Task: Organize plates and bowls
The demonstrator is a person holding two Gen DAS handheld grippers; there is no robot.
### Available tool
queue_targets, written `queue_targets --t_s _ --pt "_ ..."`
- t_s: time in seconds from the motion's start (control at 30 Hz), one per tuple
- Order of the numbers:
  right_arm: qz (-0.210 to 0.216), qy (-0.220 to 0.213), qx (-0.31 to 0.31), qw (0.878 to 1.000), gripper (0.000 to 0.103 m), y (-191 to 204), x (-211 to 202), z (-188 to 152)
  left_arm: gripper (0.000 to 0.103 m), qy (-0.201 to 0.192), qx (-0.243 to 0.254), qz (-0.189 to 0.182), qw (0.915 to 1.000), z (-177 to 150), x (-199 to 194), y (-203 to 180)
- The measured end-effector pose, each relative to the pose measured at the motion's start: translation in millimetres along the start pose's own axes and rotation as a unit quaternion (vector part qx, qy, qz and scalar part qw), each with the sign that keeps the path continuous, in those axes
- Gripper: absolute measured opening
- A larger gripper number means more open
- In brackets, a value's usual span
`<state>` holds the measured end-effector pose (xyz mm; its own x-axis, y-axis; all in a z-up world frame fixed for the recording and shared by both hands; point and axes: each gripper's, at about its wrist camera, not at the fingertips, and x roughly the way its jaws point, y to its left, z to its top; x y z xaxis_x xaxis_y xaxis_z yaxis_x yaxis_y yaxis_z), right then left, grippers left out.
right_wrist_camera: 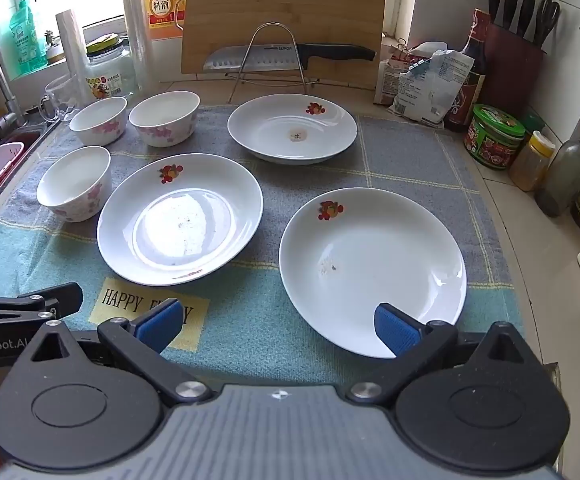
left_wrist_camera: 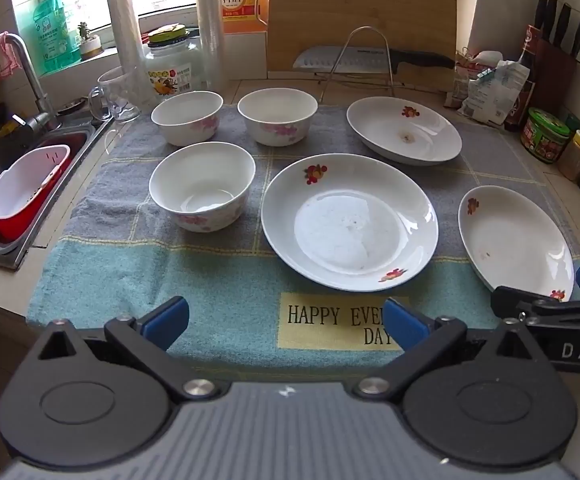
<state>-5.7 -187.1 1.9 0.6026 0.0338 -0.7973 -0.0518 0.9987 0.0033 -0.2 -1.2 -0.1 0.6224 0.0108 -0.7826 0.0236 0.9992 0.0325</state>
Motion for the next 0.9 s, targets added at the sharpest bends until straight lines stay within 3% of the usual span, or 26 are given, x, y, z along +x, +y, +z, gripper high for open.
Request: queue_targets --t_s 0.9 --pt "0.0 -0.006 -0.001 1.0 0.103 -1.5 -6.7 0.1 0.102 -0.007 -0.008 -0.008 0.9999 0.9 -7.9 -0.7"
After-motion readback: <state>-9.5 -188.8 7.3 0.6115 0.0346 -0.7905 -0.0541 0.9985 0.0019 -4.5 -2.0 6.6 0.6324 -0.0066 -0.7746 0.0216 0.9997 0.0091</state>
